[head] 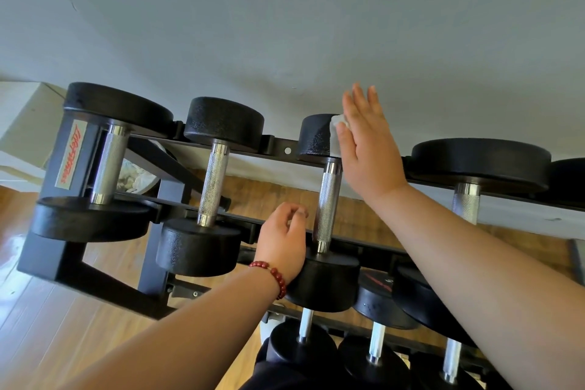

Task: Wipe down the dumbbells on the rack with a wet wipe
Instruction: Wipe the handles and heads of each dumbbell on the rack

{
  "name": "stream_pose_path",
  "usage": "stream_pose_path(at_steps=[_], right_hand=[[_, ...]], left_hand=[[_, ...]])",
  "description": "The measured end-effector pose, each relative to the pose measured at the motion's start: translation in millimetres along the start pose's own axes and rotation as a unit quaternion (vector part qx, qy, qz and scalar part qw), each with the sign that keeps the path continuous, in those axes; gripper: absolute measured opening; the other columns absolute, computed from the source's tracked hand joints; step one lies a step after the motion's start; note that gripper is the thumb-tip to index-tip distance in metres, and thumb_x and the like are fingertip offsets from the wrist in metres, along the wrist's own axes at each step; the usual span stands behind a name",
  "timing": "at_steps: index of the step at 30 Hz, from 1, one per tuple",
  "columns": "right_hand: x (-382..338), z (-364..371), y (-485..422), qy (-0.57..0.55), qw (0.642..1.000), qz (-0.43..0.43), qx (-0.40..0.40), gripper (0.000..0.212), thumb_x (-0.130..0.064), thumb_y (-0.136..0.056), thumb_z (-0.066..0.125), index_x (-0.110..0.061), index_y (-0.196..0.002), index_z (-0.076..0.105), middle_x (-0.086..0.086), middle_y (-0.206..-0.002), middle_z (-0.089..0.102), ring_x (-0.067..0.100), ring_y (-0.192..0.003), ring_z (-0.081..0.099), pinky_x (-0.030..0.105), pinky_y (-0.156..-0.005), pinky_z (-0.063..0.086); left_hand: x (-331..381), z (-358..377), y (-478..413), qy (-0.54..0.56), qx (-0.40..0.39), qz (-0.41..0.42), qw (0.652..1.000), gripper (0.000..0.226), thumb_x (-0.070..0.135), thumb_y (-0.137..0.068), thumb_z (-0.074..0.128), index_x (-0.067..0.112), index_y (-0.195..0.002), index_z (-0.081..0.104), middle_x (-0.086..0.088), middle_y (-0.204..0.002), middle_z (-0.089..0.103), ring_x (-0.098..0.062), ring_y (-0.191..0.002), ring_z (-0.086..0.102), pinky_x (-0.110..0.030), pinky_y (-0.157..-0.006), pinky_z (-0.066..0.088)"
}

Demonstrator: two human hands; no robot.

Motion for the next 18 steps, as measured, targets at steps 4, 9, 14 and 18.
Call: stream_pose_path(at_steps=[4,9,14,18], right_hand=[[5,4,33,0.071,0.992,-0.107,-0.006,0.054,-0.037,-0.106,0.020,-0.008,-0.151,0.026,0.006,-0.158,0.017,0.023,-0.147,0.005,0.045,-0.118,0.018],[-14,3,-4,0.192,0.957,-0.213,-0.045,0.049,-0.032,-0.102,0.033,-0.005,-0.139,0.051,0.009,-0.148,0.046,0.031,-0.143,0.030,0.043,-0.115,0.020],[-16,1,-16,0.223,0.914,-0.324,-0.100,0.047,-0.031,-0.100,0.036,-0.005,-0.133,0.058,0.010,-0.141,0.054,0.028,-0.137,0.042,0.042,-0.115,0.029],[-6,-11,-15,0.217,0.905,-0.345,-0.124,0.048,-0.032,-0.101,0.036,-0.005,-0.135,0.056,0.010,-0.142,0.052,0.028,-0.137,0.042,0.041,-0.115,0.028]], left_hand=[[-2,0,-1,0.002,-0.002,0.001,1.000,0.020,0.026,-0.101,0.042,0.022,-0.104,0.062,0.009,-0.094,0.062,0.017,-0.069,0.052,0.002,-0.057,0.037],[-1,0,-1,0.002,-0.010,0.001,1.000,0.019,0.024,-0.102,0.041,0.023,-0.101,0.061,0.009,-0.085,0.060,0.021,-0.058,0.048,0.001,-0.054,0.038],[2,-2,1,0.008,-0.012,0.002,1.000,0.019,0.022,-0.102,0.041,0.027,-0.096,0.059,0.010,-0.081,0.058,0.011,-0.057,0.050,-0.001,-0.052,0.038],[3,-2,1,0.015,-0.011,-0.004,1.000,0.019,0.025,-0.102,0.041,0.027,-0.099,0.060,0.011,-0.079,0.057,0.005,-0.059,0.046,-0.002,-0.052,0.039]])
Point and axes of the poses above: each hand's wrist, its own y-axis away from the middle knuckle, its own z-axis out of the palm, x = y × z, the point moved 3 cm from there along -y, towards the middle knuckle
